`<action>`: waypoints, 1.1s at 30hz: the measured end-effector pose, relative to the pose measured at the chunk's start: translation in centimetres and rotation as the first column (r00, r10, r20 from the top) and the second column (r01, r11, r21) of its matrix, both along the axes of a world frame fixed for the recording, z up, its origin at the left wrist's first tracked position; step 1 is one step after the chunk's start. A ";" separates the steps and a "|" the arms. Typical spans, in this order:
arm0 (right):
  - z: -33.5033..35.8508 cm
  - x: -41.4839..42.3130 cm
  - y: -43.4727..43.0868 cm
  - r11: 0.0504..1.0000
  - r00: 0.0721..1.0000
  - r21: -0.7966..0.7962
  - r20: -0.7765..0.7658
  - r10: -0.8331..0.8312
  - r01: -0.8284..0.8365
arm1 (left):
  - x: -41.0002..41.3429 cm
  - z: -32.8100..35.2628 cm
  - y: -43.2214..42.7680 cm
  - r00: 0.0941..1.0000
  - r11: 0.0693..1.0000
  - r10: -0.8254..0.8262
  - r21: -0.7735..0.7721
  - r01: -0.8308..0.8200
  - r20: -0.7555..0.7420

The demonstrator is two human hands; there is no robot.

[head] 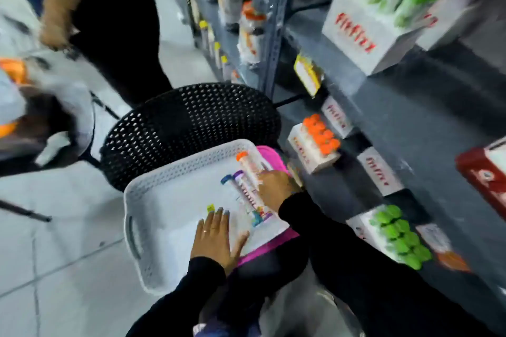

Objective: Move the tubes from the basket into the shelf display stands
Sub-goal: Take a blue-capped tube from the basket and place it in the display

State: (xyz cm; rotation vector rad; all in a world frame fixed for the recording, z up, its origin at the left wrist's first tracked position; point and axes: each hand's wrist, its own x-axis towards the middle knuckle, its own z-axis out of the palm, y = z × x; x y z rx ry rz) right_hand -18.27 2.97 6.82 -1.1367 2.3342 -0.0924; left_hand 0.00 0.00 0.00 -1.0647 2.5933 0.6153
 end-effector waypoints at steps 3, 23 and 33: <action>-1.9 0.7 -1.1 0.998 0.999 0.052 0.037 -0.030 0.028 | 1.9 -1.7 0.8 0.991 0.994 -0.109 0.010 0.109 0.081; -7.0 4.4 -4.9 0.993 0.994 0.035 0.025 0.109 -0.110 | 2.8 -4.0 1.8 0.981 0.977 -0.174 0.140 0.162 0.081; 1.6 0.7 1.1 0.892 0.982 -0.413 0.127 -0.143 0.183 | 2.8 -4.0 1.5 0.985 0.983 -0.163 0.097 0.157 0.052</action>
